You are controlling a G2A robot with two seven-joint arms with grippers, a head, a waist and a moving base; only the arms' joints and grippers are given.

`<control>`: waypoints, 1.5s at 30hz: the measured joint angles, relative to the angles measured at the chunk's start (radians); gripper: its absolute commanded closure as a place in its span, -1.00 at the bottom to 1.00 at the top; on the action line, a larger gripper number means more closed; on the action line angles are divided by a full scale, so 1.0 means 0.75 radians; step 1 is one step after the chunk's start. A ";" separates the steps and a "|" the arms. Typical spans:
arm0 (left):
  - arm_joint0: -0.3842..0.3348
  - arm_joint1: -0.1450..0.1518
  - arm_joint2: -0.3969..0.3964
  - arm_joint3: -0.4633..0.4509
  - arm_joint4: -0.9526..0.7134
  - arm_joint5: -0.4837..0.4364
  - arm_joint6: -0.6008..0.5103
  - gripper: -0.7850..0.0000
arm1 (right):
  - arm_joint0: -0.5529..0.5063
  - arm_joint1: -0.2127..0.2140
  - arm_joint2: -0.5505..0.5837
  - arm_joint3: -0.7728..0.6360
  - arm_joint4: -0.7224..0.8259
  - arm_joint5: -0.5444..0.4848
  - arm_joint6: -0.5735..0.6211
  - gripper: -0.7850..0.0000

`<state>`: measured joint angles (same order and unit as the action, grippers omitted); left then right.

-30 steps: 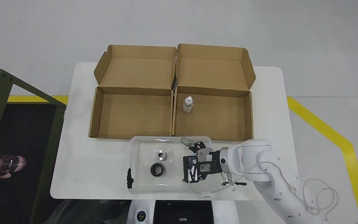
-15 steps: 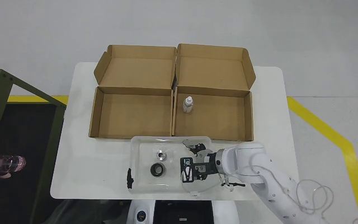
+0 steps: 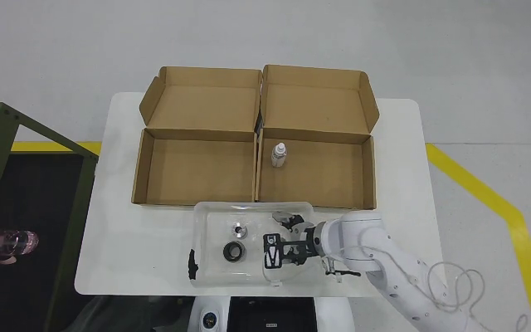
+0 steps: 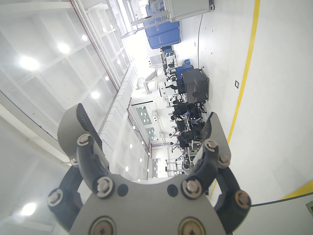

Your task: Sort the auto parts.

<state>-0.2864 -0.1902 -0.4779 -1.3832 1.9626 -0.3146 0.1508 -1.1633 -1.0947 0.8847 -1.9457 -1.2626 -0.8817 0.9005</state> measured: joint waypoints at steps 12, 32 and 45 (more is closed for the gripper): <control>0.000 0.000 0.000 0.000 0.000 0.000 0.000 -1.00 | 0.054 -0.006 -0.067 0.051 0.022 0.039 0.087 0.12; 0.000 0.000 0.000 0.000 0.000 0.000 0.000 -1.00 | 0.089 0.015 -0.089 -0.010 0.046 0.040 -0.007 1.00; 0.000 0.000 0.000 0.000 0.000 0.000 0.000 -1.00 | -0.051 0.052 0.091 -0.144 -0.176 0.166 -0.525 1.00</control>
<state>-0.2864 -0.1902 -0.4779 -1.3832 1.9626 -0.3146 0.1508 -1.2017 -1.0555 0.9529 -2.0537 -1.3949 -0.7576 0.5068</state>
